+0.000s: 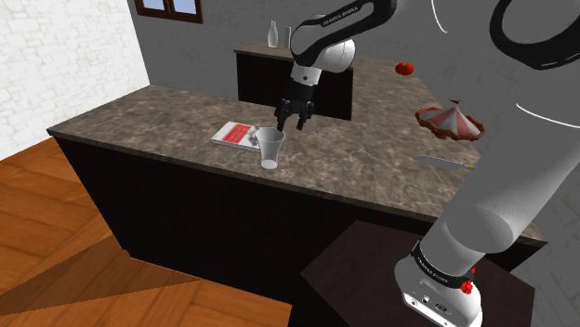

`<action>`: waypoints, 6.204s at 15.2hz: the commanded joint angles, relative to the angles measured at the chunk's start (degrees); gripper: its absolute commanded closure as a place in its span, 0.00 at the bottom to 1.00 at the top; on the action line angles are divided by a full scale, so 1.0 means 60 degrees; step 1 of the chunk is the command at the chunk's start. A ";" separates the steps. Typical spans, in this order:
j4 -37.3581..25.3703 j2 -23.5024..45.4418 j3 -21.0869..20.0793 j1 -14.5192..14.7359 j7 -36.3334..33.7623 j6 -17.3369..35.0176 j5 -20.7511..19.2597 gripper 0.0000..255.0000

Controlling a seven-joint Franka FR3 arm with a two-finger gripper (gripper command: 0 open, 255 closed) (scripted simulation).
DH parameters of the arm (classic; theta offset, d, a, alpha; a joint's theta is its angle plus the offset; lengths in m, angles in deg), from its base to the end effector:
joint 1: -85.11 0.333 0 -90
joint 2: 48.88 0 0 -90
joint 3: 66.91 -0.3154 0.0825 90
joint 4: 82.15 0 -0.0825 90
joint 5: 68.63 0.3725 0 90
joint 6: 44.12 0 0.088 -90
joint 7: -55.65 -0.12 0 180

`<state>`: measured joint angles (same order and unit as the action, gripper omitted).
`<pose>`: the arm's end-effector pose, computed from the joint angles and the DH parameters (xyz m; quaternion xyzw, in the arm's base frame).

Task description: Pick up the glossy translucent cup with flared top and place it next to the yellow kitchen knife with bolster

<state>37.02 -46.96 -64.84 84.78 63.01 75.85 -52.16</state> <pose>0.5418 -0.0056 0.4042 -0.9919 0.0299 -0.0009 0.1232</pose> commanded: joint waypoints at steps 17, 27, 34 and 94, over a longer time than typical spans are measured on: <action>-0.0525 0.1464 -0.0131 0.0075 0.0393 0.1113 0.0582 0.00; -0.0524 0.1465 -0.0131 0.0075 0.0393 0.1115 0.0582 1.00; -0.0911 0.1050 -0.0090 0.0069 0.0115 0.0347 0.0395 1.00; 0.2348 -0.7057 0.2697 -0.2315 0.2837 -0.5226 -0.2249 1.00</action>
<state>50.17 -87.86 -49.60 71.66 78.83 45.21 -64.60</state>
